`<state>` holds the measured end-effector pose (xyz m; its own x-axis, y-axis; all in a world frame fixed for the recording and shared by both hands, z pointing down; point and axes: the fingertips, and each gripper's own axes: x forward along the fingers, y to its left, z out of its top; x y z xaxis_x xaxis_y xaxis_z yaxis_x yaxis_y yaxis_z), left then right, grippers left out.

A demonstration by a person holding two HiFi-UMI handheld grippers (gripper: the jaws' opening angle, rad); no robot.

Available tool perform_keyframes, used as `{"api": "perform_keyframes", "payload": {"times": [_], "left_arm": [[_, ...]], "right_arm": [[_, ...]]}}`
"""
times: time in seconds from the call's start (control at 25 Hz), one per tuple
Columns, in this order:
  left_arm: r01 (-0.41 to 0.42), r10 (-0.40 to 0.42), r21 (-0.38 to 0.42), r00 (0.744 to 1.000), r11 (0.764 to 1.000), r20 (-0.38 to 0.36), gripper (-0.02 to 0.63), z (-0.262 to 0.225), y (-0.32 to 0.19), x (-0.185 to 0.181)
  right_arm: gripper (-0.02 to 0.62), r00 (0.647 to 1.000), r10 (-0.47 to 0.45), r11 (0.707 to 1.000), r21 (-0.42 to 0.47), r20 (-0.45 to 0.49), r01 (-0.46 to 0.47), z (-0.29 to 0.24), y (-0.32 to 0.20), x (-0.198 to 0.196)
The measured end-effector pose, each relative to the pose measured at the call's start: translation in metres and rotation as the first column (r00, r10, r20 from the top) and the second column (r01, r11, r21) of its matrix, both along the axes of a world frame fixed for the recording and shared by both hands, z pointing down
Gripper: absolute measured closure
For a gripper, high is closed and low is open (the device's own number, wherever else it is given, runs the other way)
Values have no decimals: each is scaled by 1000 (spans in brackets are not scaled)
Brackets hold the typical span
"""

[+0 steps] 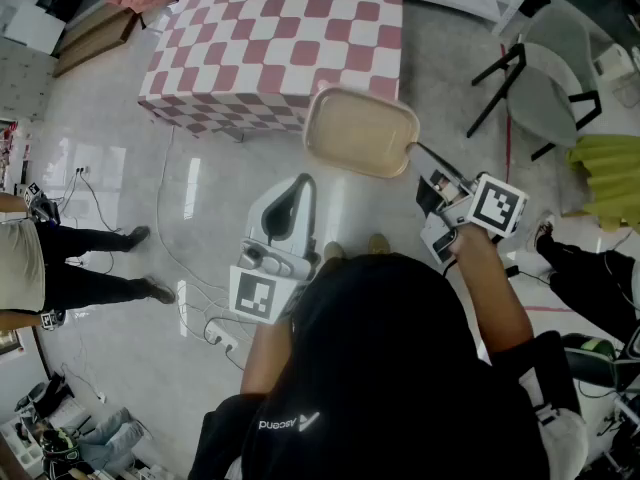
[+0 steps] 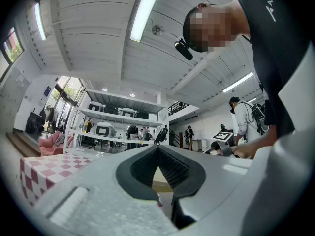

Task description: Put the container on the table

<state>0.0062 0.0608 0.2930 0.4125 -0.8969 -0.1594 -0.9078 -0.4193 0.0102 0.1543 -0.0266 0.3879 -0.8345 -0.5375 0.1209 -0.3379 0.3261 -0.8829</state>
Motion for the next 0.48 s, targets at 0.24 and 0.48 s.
{"api": "perform_keyframes", "payload": {"times": [0.24, 0.48], "left_arm": [[19, -19, -5, 1000, 1000, -3, 597, 4, -5, 8], [45, -45, -32, 999, 998, 4, 597, 10, -30, 28]], "right_arm": [[546, 1000, -10, 1000, -7, -5, 10, 5, -9, 9], [546, 998, -54, 999, 1, -12, 54, 10, -48, 25]]}}
